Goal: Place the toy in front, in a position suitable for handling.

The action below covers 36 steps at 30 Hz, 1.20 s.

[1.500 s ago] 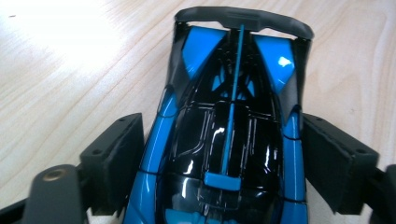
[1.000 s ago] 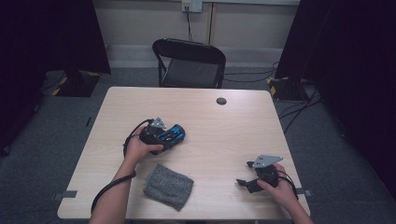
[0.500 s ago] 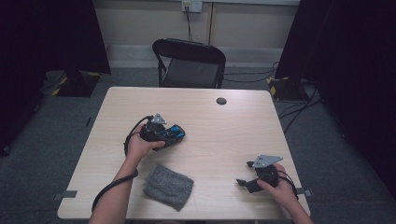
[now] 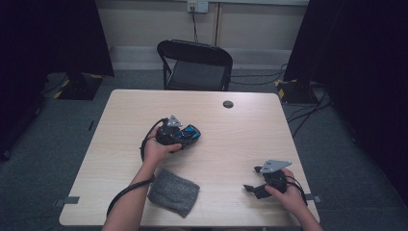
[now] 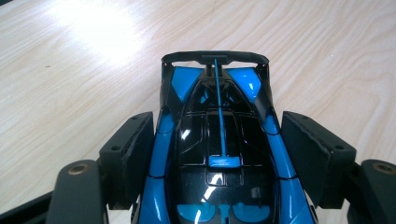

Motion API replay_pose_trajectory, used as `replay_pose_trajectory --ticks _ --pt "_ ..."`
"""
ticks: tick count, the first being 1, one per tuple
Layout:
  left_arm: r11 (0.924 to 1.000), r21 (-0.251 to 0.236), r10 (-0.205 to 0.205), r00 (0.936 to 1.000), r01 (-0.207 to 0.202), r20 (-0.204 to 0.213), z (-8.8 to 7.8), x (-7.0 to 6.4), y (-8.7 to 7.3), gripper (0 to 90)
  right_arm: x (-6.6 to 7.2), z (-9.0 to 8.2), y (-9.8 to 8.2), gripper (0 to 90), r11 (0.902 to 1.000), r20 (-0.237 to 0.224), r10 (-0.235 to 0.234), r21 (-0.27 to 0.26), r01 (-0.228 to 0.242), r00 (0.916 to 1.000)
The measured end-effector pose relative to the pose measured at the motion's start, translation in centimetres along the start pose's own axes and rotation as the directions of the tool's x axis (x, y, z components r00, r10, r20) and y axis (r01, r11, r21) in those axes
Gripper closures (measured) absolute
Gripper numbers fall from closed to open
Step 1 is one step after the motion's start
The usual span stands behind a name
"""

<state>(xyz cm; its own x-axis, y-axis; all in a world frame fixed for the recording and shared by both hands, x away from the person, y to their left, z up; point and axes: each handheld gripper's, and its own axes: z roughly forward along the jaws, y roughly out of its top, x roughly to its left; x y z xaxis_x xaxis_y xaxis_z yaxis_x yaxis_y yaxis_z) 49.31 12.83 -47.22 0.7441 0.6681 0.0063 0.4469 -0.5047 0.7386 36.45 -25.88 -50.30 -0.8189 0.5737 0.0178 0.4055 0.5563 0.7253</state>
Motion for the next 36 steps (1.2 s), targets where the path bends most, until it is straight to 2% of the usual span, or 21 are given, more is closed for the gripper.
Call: replay_pose_trajectory --ticks 4,6,10,14,26,29,36 --pt "0.9999 0.002 -0.014 0.9995 0.015 -0.028 0.8 -0.7 -0.1 27.4 0.0 0.0 0.0 13.3 1.0000 0.000 0.000 0.000 0.000 1.0000" --pt "0.9997 0.011 -0.021 0.9995 0.022 -0.023 1.1 -1.0 -0.1 27.4 0.0 0.0 0.0 13.3 1.0000 0.000 0.000 0.000 0.000 1.0000" --pt "0.9996 0.026 -0.013 0.9981 0.014 -0.060 1.6 -1.5 -0.2 27.4 0.0 0.0 0.0 13.3 1.0000 -0.001 -0.001 0.000 0.001 1.0000" --pt "0.9984 0.054 -0.015 0.9984 0.018 -0.054 1.9 -1.5 -0.6 27.4 0.0 0.0 0.0 13.3 1.0000 -0.001 -0.001 0.000 0.001 1.0000" --pt "0.9975 0.065 -0.026 0.9990 0.028 -0.036 2.1 -1.1 -1.0 27.4 0.0 0.0 0.0 13.3 1.0000 -0.001 -0.001 0.000 0.001 1.0000" --pt "0.9973 0.060 -0.043 0.9987 0.044 -0.027 2.1 -1.0 -1.1 27.3 0.0 0.0 0.0 13.2 1.0000 0.000 -0.003 0.001 0.003 1.0000" --pt "0.9965 0.071 -0.042 0.9986 0.044 -0.031 2.1 -1.1 -1.1 26.6 0.0 0.0 0.0 13.2 1.0000 0.000 -0.004 0.001 0.004 1.0000"
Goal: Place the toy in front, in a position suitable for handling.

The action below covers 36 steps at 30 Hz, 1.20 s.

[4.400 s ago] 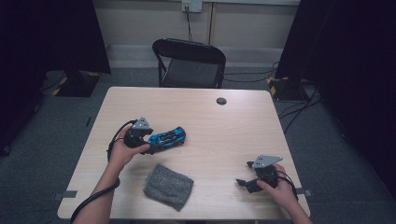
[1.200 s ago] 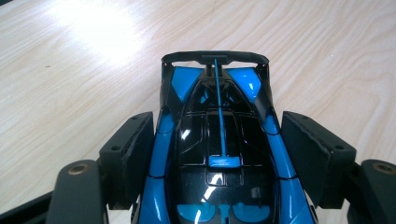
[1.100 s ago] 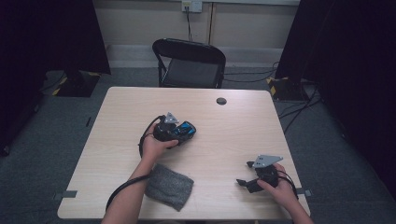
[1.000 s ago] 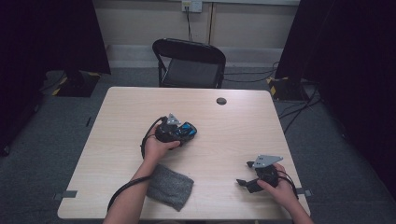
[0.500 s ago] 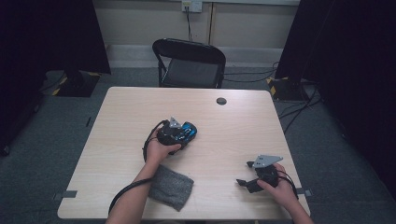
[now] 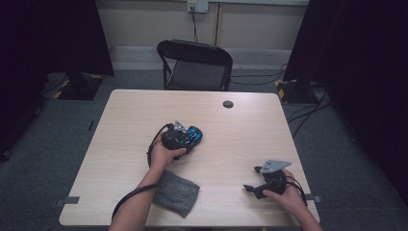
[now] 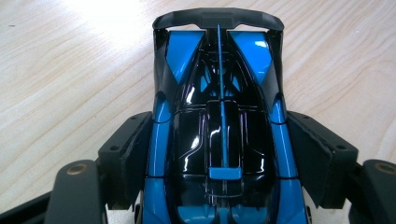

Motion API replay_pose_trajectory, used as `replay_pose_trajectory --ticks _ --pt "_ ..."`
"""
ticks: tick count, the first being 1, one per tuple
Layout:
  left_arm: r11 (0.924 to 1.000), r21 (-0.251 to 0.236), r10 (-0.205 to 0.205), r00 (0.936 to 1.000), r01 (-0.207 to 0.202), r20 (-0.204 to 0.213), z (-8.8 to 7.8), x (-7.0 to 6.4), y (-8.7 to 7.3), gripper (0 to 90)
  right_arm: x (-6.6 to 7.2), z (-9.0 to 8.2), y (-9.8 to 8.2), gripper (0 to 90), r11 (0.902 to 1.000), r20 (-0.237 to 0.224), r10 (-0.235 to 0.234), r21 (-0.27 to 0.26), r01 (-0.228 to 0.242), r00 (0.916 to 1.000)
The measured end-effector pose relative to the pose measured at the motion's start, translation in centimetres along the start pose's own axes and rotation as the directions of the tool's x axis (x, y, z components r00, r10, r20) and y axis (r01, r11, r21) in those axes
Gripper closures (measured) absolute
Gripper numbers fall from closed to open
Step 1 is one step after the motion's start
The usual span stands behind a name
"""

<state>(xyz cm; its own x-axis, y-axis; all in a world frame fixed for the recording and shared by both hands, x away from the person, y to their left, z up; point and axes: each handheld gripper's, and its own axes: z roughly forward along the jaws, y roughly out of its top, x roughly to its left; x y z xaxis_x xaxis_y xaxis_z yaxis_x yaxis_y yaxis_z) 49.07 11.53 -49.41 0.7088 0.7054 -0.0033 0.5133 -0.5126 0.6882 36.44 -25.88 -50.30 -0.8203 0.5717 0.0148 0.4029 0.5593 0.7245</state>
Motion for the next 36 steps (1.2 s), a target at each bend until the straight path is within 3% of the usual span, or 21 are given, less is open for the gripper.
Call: replay_pose_trajectory --ticks 5,8,17,20,25,30,36 --pt "0.9987 0.046 0.021 0.9996 -0.020 -0.017 0.0 -0.2 0.0 18.7 0.0 0.0 0.0 13.2 1.0000 0.000 0.000 0.000 0.000 1.0000" --pt "0.9988 0.049 0.004 1.0000 -0.003 -0.009 -0.3 0.0 0.0 17.7 0.0 0.0 0.0 13.2 1.0000 -0.001 0.000 0.000 0.000 1.0000" --pt "0.9985 0.053 0.012 0.9999 -0.011 -0.009 -1.8 -0.1 -0.3 17.4 0.0 0.0 0.0 13.2 1.0000 -0.002 0.000 0.000 0.000 1.0000" --pt "0.9992 0.039 -0.002 0.9999 0.002 -0.014 -2.6 0.1 -0.7 17.4 0.0 0.0 0.0 13.2 1.0000 -0.001 0.001 0.000 -0.001 1.0000" --pt "0.9983 0.058 -0.004 1.0000 0.004 -0.002 -3.6 0.0 -2.0 17.4 0.0 0.0 0.0 13.2 1.0000 -0.002 0.000 0.000 0.000 1.0000" --pt "0.9978 0.057 -0.035 0.9994 0.035 0.007 -3.7 0.4 -3.3 16.2 0.0 0.0 0.0 13.1 1.0000 -0.001 0.000 0.000 0.000 1.0000" --pt "0.9983 0.057 -0.016 0.9999 0.016 -0.001 -3.4 0.3 -3.8 15.5 0.0 0.0 0.0 13.1 1.0000 -0.002 0.001 0.000 -0.001 1.0000"
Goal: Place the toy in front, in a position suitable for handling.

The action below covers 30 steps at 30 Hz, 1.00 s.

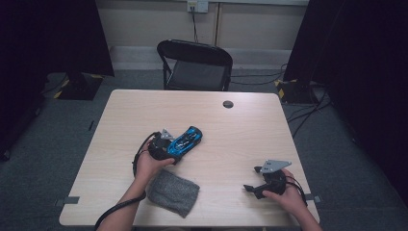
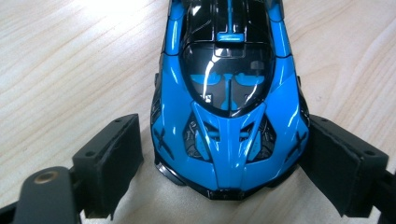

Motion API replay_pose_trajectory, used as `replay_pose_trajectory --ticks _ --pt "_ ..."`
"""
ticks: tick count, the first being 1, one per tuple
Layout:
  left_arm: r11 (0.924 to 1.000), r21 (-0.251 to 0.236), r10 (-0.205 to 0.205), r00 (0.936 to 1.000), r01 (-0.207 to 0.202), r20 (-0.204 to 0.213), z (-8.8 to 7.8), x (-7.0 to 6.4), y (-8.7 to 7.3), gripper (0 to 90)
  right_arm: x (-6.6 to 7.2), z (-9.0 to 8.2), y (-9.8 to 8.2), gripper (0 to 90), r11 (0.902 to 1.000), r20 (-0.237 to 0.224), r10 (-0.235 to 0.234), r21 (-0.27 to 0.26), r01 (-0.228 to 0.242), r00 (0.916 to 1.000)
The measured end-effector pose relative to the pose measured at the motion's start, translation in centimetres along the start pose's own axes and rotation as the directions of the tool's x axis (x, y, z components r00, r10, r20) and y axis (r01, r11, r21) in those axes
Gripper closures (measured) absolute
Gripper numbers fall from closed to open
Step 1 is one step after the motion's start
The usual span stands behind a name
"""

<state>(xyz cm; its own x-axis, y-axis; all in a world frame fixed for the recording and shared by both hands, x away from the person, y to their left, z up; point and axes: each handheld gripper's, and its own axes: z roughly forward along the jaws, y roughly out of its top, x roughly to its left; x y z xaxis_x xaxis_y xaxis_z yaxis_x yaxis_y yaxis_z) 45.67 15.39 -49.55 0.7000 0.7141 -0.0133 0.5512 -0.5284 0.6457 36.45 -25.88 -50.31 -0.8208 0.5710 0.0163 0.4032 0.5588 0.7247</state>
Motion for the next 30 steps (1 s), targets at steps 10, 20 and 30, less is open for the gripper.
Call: replay_pose_trajectory --ticks 10,20,30 --pt "0.9987 -0.028 0.043 0.9980 -0.042 0.046 -0.4 0.5 -0.5 23.6 0.0 0.0 0.0 13.1 1.0000 0.000 -0.001 0.000 0.001 1.0000" --pt "0.9953 -0.069 0.073 0.9946 -0.068 0.074 -0.9 1.4 -1.6 23.2 0.0 0.0 0.0 13.2 1.0000 0.000 -0.001 -0.001 0.001 1.0000" --pt "0.9893 -0.130 0.076 0.9942 -0.065 0.076 -0.7 1.4 -2.3 22.5 0.6 0.0 0.0 13.8 0.9993 0.038 0.038 -0.001 -0.038 0.9985"
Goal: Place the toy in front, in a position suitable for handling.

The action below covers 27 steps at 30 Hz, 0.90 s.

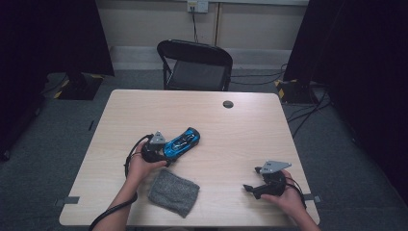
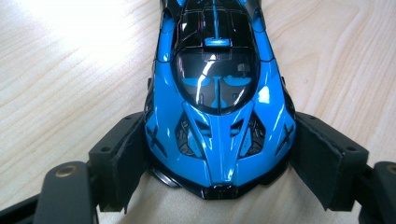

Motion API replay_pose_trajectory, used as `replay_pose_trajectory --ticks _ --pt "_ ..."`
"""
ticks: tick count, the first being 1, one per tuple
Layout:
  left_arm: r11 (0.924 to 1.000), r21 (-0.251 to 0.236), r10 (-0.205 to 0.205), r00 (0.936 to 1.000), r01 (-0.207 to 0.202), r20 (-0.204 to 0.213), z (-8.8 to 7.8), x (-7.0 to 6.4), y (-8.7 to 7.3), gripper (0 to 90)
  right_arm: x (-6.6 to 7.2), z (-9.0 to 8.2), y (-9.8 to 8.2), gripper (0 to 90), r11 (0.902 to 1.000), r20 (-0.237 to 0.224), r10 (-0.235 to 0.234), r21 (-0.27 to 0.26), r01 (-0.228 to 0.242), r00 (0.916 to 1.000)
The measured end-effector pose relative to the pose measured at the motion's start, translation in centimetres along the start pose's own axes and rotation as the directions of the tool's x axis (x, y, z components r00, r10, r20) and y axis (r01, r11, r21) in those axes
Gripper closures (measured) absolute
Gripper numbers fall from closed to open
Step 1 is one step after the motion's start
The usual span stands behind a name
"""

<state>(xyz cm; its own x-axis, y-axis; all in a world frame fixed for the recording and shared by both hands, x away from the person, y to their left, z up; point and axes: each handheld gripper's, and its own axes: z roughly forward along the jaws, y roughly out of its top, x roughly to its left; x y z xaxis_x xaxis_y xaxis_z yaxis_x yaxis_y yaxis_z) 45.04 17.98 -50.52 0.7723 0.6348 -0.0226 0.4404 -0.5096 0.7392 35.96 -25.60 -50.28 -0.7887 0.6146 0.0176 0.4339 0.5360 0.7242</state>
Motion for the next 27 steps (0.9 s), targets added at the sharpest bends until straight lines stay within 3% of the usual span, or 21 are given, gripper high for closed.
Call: replay_pose_trajectory --ticks 5,13,19,27 --pt "1.0000 0.002 -0.010 0.9998 0.010 -0.015 -0.1 -0.2 0.0 22.2 0.4 0.0 0.8 18.4 0.9995 -0.010 -0.017 0.025 0.017 0.9998" --pt "1.0000 0.002 -0.009 0.9998 0.009 -0.015 0.0 -0.1 0.0 21.6 1.9 0.1 2.8 20.1 0.9995 -0.058 -0.031 -0.006 0.031 0.9978" --pt "1.0000 0.002 -0.009 0.9998 0.009 -0.015 0.0 -0.2 0.0 21.7 5.1 1.7 6.1 21.6 0.9972 -0.128 -0.070 -0.034 0.066 0.9893" --pt "1.0000 0.002 -0.009 0.9999 0.009 -0.012 0.0 -0.1 0.0 21.6 9.0 4.3 8.8 25.6 0.9927 -0.219 -0.120 -0.038 0.115 0.9682"
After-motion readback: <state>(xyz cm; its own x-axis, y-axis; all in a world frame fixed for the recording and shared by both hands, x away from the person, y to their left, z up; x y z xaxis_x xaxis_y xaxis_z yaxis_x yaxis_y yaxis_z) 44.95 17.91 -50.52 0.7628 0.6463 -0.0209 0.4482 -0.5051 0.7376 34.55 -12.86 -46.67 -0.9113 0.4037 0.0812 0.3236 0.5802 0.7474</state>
